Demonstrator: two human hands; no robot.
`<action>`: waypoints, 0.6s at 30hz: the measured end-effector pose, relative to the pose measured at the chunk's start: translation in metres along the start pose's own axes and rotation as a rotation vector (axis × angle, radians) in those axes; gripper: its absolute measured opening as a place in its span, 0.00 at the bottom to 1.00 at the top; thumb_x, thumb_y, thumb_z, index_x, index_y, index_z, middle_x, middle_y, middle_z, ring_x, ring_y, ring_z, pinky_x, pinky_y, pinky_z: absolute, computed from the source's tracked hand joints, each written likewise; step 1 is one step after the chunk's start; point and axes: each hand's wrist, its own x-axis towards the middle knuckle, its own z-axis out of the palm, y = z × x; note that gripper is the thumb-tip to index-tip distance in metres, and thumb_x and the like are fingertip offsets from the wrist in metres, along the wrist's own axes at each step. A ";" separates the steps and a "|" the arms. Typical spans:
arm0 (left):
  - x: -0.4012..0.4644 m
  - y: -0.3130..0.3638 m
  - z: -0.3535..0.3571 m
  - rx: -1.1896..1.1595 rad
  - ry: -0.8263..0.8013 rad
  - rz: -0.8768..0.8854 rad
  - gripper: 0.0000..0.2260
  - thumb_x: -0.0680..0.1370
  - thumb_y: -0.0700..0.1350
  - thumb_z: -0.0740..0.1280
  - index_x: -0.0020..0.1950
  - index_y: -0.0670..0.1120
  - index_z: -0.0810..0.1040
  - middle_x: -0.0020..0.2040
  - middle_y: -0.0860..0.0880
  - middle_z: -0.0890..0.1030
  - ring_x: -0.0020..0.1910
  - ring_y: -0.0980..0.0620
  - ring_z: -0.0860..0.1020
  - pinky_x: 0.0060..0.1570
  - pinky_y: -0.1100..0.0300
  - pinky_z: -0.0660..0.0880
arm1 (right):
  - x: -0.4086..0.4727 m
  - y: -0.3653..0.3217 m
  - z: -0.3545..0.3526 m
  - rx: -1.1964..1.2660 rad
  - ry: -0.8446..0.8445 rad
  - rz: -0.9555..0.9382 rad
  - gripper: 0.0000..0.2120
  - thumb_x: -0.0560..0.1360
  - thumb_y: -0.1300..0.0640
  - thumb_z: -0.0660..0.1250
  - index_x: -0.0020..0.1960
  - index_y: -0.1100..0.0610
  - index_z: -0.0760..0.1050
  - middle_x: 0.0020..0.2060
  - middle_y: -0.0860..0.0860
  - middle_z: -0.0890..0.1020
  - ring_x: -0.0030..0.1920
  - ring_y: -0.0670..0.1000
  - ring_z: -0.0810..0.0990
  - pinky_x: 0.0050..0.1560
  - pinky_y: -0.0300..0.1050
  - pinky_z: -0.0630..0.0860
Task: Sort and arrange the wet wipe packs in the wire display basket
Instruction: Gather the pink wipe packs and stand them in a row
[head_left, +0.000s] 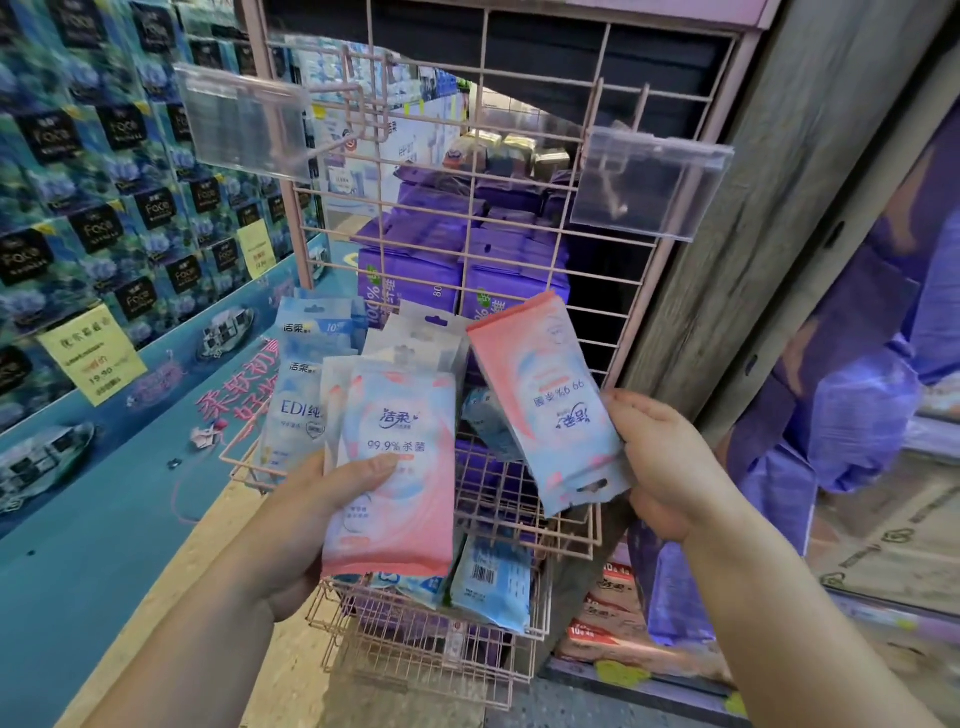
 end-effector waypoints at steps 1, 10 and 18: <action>0.000 -0.001 0.004 0.018 -0.007 0.002 0.19 0.68 0.41 0.69 0.58 0.40 0.77 0.44 0.41 0.86 0.35 0.47 0.85 0.28 0.59 0.79 | -0.004 -0.002 0.005 0.056 -0.048 0.025 0.14 0.81 0.62 0.56 0.46 0.58 0.80 0.37 0.55 0.86 0.35 0.55 0.84 0.39 0.50 0.80; 0.002 -0.005 0.022 0.064 -0.100 -0.047 0.20 0.68 0.40 0.74 0.59 0.41 0.78 0.50 0.39 0.85 0.44 0.43 0.85 0.37 0.55 0.81 | -0.014 0.016 -0.002 0.133 -0.568 0.089 0.37 0.56 0.53 0.83 0.62 0.57 0.74 0.55 0.60 0.83 0.49 0.59 0.84 0.46 0.54 0.82; 0.000 -0.006 0.021 0.039 -0.179 -0.113 0.18 0.67 0.42 0.69 0.56 0.40 0.80 0.50 0.40 0.85 0.44 0.46 0.85 0.37 0.59 0.80 | -0.006 -0.009 -0.027 0.124 -0.549 -0.157 0.33 0.44 0.52 0.86 0.49 0.50 0.84 0.35 0.57 0.85 0.33 0.52 0.84 0.34 0.44 0.81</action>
